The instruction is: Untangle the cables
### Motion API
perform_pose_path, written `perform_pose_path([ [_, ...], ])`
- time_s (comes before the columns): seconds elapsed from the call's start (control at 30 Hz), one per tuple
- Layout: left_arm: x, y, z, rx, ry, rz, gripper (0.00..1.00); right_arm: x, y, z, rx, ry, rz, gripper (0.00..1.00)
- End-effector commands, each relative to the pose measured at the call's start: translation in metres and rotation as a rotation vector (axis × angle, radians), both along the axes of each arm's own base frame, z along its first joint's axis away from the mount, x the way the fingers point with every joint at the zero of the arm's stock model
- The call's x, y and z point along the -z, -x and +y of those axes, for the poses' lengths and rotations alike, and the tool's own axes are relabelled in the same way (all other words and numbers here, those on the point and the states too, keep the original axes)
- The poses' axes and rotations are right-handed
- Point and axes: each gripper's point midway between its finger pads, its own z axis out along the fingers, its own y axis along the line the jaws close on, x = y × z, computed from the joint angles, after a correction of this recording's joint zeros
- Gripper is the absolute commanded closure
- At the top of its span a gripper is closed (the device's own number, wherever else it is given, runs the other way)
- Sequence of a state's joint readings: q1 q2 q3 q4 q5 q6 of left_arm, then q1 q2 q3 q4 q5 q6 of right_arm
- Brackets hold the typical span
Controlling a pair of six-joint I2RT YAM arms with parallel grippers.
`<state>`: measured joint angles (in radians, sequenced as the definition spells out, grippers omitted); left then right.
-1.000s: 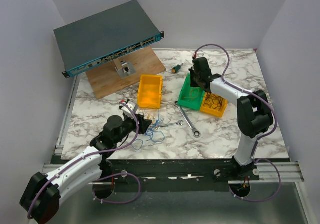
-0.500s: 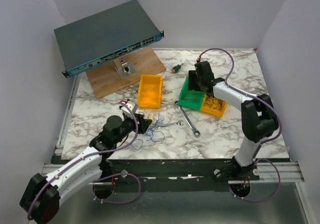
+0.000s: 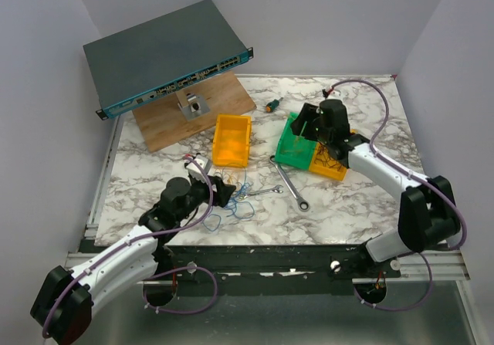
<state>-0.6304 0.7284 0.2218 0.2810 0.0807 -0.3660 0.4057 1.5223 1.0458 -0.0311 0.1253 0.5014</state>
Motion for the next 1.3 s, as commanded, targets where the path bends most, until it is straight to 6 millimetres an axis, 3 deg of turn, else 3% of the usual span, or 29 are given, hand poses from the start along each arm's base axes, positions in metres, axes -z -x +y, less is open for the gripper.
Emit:
perform_pose_path([
  [0.0,0.006,-0.014,0.021,-0.177,-0.049,0.114,0.28,-0.004,0.034,0.028,-0.161,-0.174,-0.029,0.34],
  [0.23,0.028,-0.013,0.029,-0.267,-0.105,0.287,0.29,0.033,0.072,0.054,-0.326,-0.264,0.040,0.35],
  [0.53,0.045,-0.037,0.022,-0.304,-0.158,0.350,0.42,0.026,0.094,0.086,-0.463,-0.302,-0.048,0.37],
  [0.63,0.050,-0.046,0.013,-0.291,-0.164,0.368,0.52,0.026,0.106,0.098,-0.517,-0.321,-0.064,0.38],
  [0.73,0.053,-0.051,0.006,-0.283,-0.162,0.386,0.78,0.031,0.118,0.114,-0.573,-0.334,-0.043,0.38],
  [0.8,0.047,-0.051,-0.001,-0.248,-0.143,0.374,1.00,0.038,0.128,0.128,-0.615,-0.332,-0.004,0.39],
  [0.97,0.024,-0.044,0.000,-0.213,-0.111,0.329,1.00,0.050,0.166,0.164,-0.746,-0.371,0.087,0.34],
  [1.13,0.000,-0.025,0.009,-0.188,-0.085,0.289,1.00,0.071,0.174,0.171,-0.727,-0.344,0.172,0.33],
  [1.27,-0.032,-0.011,0.013,-0.143,-0.058,0.232,1.00,0.070,0.178,0.172,-0.735,-0.333,0.172,0.33],
])
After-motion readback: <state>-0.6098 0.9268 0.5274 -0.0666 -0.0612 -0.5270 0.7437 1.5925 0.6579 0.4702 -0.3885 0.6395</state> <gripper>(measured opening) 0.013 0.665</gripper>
